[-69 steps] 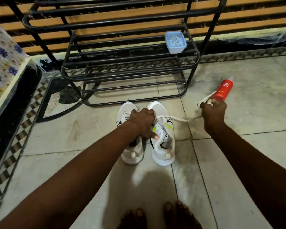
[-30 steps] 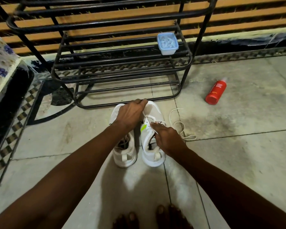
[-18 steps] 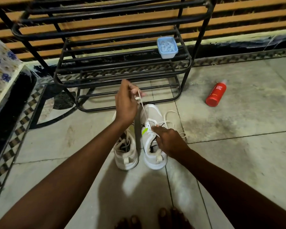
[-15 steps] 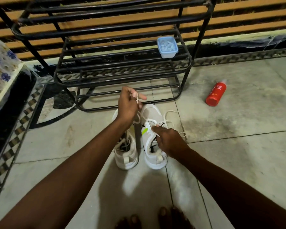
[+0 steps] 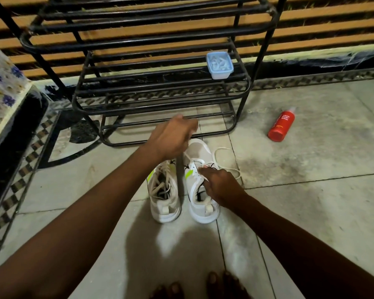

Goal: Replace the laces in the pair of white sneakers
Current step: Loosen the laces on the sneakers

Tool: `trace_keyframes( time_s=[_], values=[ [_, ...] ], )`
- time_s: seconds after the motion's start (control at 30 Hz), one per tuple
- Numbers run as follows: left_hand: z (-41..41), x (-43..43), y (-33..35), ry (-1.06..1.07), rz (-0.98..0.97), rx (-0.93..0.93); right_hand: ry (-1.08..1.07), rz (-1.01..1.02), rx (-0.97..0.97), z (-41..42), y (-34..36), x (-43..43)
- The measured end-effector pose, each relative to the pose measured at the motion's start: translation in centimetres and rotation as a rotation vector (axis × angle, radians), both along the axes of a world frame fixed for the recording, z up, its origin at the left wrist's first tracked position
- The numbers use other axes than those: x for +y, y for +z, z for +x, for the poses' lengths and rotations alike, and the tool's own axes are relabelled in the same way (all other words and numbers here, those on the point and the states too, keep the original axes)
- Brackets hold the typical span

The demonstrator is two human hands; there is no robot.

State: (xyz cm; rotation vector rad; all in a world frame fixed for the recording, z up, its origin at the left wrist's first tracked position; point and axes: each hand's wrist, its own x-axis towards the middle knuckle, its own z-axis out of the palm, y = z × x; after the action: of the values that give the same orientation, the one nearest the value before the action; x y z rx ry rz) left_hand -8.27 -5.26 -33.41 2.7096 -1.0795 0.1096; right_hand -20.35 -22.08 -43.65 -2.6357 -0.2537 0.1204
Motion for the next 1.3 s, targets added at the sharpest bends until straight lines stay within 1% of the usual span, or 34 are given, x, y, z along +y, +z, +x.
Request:
trace_keyframes(
  time_s=[0.07,0.1,0.13,0.17,0.2,0.27,0.33,0.37,0.43,0.5,0.57,0.63,0.67,0.7,0.73,0.77,0.8,0.9,0.97,1.0,1.03,1.07,1.1,1.13,1.2,1.23,1.27,1.3],
  values=[
    [-0.2,0.2,-2.0,-0.012,0.335,-0.067,-0.010,0.016,-0.006,-0.1,-0.2,0.0],
    [-0.2,0.3,-2.8,-0.024,0.456,-0.082,-0.008,0.022,-0.008,-0.1,-0.3,0.0],
    [-0.2,0.5,-3.7,-0.030,0.523,-0.080,-0.004,0.025,-0.010,-0.2,-0.4,0.0],
    [-0.2,0.7,-4.3,-0.024,0.542,-0.068,-0.003,0.030,-0.015,-0.1,-0.4,0.0],
    [-0.1,0.9,-4.8,-0.013,0.522,-0.059,-0.005,0.035,-0.022,-0.1,-0.4,0.0],
    [0.2,1.0,-5.3,0.013,0.429,-0.039,-0.004,0.042,-0.030,-0.1,-0.5,0.0],
    [0.2,1.1,-5.1,0.036,0.238,0.049,-0.004,0.044,-0.034,-0.1,-0.6,-0.1],
    [0.1,1.2,-4.7,0.059,0.093,0.103,-0.012,0.051,-0.038,-0.1,-0.6,-0.1],
    [-0.2,1.3,-3.6,0.169,-0.315,0.163,-0.031,0.064,-0.042,-0.2,-0.6,0.0],
    [0.1,1.4,-2.1,0.262,-0.727,0.181,-0.036,0.063,-0.043,-0.2,-0.6,-0.1],
    [0.2,1.0,-0.7,0.269,-1.009,0.271,-0.030,0.062,-0.036,-0.2,-0.6,-0.1],
    [0.2,0.0,-0.2,0.312,-1.236,0.497,-0.025,0.054,-0.032,-0.2,-0.5,-0.2],
    [0.0,-0.5,-0.3,0.361,-1.326,0.634,-0.022,0.049,-0.028,-0.2,-0.5,-0.1],
    [-0.1,-0.9,-0.9,0.414,-1.377,0.731,-0.022,0.047,-0.023,-0.2,-0.5,-0.1],
    [-0.2,-1.0,-1.6,0.469,-1.365,0.776,-0.024,0.048,-0.018,-0.2,-0.5,-0.1],
    [-0.3,-0.8,-2.5,0.500,-1.274,0.753,-0.026,0.047,-0.017,-0.1,-0.5,0.0],
    [-0.3,-0.5,-3.2,0.499,-1.100,0.667,-0.030,0.047,-0.018,-0.1,-0.6,0.0],
    [-0.8,0.6,-5.3,0.315,-0.461,0.388,-0.030,0.050,-0.023,-0.1,-0.8,-0.1],
    [-1.3,0.5,-6.3,0.227,-0.048,0.263,-0.032,0.057,-0.032,-0.1,-0.9,-0.1],
    [-1.7,0.1,-6.4,0.215,0.121,0.229,-0.030,0.064,-0.038,-0.1,-1.0,-0.1],
    [-2.0,-0.2,-6.4,0.218,0.249,0.206,-0.026,0.072,-0.046,-0.1,-1.1,0.0],
    [-2.0,-0.5,-6.3,0.224,0.311,0.191,-0.022,0.075,-0.052,-0.1,-1.1,-0.1],
    [-2.1,-0.7,-6.1,0.227,0.304,0.168,-0.023,0.076,-0.055,-0.1,-1.2,-0.1],
    [-2.0,-0.7,-5.9,0.230,0.241,0.146,-0.026,0.078,-0.057,-0.2,-1.2,-0.1],
    [-2.0,-0.8,-5.1,0.240,0.049,0.151,-0.034,0.083,-0.057,-0.2,-1.1,-0.2],
    [-2.0,-0.7,-4.5,0.270,-0.091,0.179,-0.037,0.077,-0.053,-0.1,-1.1,-0.2],
    [-1.9,-0.6,-3.8,0.325,-0.288,0.220,-0.039,0.067,-0.049,-0.1,-1.0,-0.2],
    [-1.6,-0.6,-2.9,0.399,-0.530,0.271,-0.041,0.060,-0.044,-0.1,-1.0,-0.3]
  ],
)
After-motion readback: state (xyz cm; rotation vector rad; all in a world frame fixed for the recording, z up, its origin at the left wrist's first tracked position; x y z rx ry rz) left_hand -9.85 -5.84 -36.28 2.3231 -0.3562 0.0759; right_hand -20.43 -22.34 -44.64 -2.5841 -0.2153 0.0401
